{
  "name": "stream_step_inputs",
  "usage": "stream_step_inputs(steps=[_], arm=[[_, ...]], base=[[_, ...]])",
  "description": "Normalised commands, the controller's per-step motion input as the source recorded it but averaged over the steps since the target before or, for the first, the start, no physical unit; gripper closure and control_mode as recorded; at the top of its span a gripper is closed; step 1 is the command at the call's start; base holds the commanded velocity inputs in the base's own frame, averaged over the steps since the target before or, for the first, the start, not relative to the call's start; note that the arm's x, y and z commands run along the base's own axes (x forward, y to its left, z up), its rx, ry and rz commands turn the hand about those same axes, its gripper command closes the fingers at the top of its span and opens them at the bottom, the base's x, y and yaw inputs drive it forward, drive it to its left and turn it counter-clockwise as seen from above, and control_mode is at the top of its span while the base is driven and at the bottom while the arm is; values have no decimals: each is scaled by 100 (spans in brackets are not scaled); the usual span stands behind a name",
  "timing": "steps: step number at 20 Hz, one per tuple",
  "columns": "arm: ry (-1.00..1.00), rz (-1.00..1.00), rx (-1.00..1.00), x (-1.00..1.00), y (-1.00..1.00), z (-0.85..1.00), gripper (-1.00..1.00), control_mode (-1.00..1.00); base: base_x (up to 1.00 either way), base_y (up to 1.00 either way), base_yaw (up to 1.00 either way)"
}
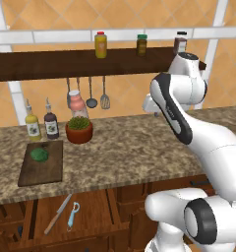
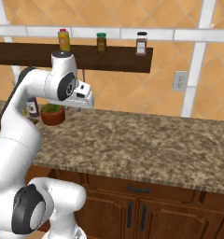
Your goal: Place the appropriate cutting tool for cutting the broccoli skin on the cutting board.
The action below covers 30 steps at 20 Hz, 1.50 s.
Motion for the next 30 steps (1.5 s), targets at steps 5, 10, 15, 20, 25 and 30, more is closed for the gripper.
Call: stream_step_inputs(steps=[5, 10, 15, 20, 25, 30], arm=[[-1, 0, 0, -59, 28, -9, -100, -100], [-3, 0, 0, -92, 100, -38, -100, -100], [6, -5, -1, -60, 100, -46, -100, -100], [8, -3, -3, -63, 100, -56, -100, -100], [18, -2, -1, -45, 100, -27, -100, -100], [17, 0, -1, -26, 100, -29, -100, -100]], base=[[0, 0, 0], [0, 0, 0], [0, 0, 0], [0, 0, 0], [0, 0, 0], [0, 0, 0]])
